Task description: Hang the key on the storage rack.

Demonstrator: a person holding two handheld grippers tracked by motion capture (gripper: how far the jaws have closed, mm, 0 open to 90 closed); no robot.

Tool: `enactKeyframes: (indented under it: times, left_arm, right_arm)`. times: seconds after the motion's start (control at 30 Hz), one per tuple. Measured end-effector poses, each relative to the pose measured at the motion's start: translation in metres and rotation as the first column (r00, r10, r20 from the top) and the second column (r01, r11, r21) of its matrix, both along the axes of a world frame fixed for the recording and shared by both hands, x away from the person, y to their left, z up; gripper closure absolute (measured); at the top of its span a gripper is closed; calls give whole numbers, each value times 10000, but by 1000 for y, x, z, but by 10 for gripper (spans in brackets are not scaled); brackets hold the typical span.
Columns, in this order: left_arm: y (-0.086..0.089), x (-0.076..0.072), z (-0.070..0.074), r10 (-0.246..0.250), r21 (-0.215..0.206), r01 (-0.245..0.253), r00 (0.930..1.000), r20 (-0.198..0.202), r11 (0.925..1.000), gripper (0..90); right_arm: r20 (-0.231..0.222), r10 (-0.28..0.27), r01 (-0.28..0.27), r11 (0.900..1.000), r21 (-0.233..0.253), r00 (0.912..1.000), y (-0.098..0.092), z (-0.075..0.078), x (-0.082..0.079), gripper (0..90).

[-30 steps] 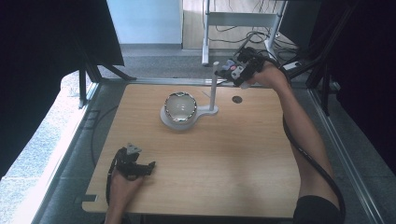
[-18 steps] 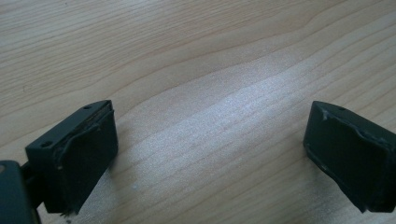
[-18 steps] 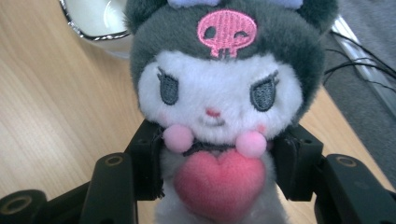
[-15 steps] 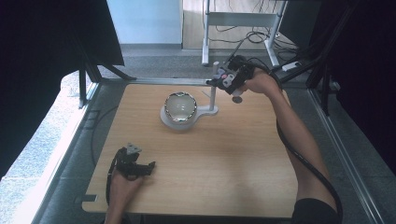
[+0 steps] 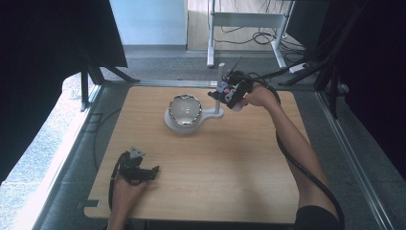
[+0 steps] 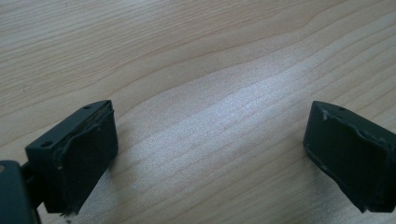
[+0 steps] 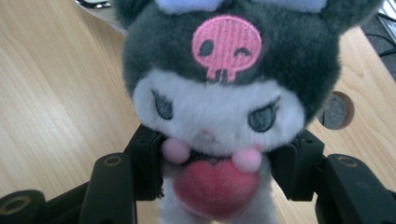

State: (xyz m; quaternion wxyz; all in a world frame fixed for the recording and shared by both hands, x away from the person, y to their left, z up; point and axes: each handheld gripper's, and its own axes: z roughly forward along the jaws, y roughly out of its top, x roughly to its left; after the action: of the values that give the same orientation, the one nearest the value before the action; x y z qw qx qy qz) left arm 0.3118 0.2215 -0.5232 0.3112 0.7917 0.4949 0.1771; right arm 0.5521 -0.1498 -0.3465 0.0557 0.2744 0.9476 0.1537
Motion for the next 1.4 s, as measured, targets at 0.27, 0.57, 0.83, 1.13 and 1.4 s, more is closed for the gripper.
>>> enactKeyframes:
  times: [0.27, 0.57, 0.83, 1.13, 1.4]
  left_arm:
    - [0, 0, 0, 8, 15, -8, 10000, -24, 10000, 31]
    - [0, 0, 0, 13, 8, -13, 10000, -25, 10000, 31]
    - [0, 0, 0, 11, 3, -11, 10000, -22, 10000, 31]
    - [0, 0, 0, 9, -4, -9, 10000, -23, 10000, 31]
    - [0, 0, 0, 9, -2, -9, 10000, -24, 10000, 30]
  right_arm:
    - [-16, -115, 114, 9998, -160, 9999, 1, -24, 6, 425]
    - [328, -478, 482, 9988, -113, 9983, 0, -43, 11, 372]
    - [814, -450, 456, 9989, -55, 9957, -3, -40, 8, 267]
    - [1033, -259, 241, 9995, 181, 9943, -5, -31, -3, 196]
    - [1094, -17, -12, 9996, 270, 9940, -7, -28, -15, 168]
